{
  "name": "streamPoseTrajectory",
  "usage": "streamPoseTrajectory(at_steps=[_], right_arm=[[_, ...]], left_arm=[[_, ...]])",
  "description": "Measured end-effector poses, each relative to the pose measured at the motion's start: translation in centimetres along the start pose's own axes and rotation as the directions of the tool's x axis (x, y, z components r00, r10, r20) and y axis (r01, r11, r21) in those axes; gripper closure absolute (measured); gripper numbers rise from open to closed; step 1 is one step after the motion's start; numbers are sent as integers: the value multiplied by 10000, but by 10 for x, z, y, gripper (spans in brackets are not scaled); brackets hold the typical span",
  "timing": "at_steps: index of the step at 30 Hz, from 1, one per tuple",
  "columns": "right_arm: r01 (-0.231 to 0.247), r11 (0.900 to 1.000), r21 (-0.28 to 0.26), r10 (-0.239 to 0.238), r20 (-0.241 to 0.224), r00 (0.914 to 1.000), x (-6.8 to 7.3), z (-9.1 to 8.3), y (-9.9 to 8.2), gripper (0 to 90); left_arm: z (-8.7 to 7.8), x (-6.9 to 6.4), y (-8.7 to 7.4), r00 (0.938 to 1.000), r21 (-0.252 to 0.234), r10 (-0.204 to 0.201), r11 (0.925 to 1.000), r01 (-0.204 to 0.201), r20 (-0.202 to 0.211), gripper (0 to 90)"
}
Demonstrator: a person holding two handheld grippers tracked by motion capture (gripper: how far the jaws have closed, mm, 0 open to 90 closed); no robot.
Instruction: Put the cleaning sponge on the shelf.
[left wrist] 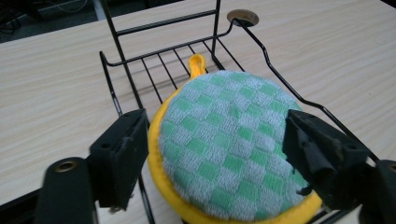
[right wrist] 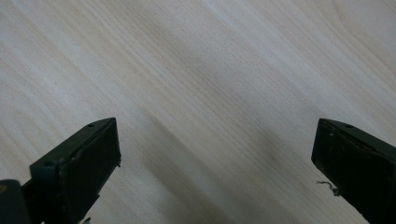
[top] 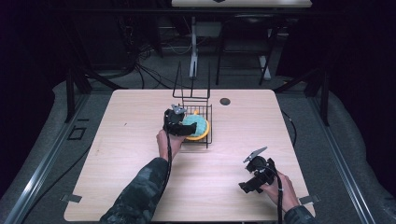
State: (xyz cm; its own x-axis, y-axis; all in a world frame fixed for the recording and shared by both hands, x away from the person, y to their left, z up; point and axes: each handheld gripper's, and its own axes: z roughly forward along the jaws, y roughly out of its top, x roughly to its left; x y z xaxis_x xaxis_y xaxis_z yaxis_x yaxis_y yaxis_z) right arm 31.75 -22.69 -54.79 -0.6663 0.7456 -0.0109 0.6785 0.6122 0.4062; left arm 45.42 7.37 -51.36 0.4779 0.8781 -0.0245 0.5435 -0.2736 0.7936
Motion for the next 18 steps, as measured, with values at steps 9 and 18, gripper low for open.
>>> streamPoseTrajectory(at_steps=[9,18], right_arm=[[-11,10000,22,10,36,10000,0,0,0,7],[3,10000,38,-4,24,10000,1,0,1,7]], left_arm=[[-33,16,-6,9999,378,57,9993,-61,127,107],[-76,25,-22,9995,507,307,9982,-307,-2,45]])
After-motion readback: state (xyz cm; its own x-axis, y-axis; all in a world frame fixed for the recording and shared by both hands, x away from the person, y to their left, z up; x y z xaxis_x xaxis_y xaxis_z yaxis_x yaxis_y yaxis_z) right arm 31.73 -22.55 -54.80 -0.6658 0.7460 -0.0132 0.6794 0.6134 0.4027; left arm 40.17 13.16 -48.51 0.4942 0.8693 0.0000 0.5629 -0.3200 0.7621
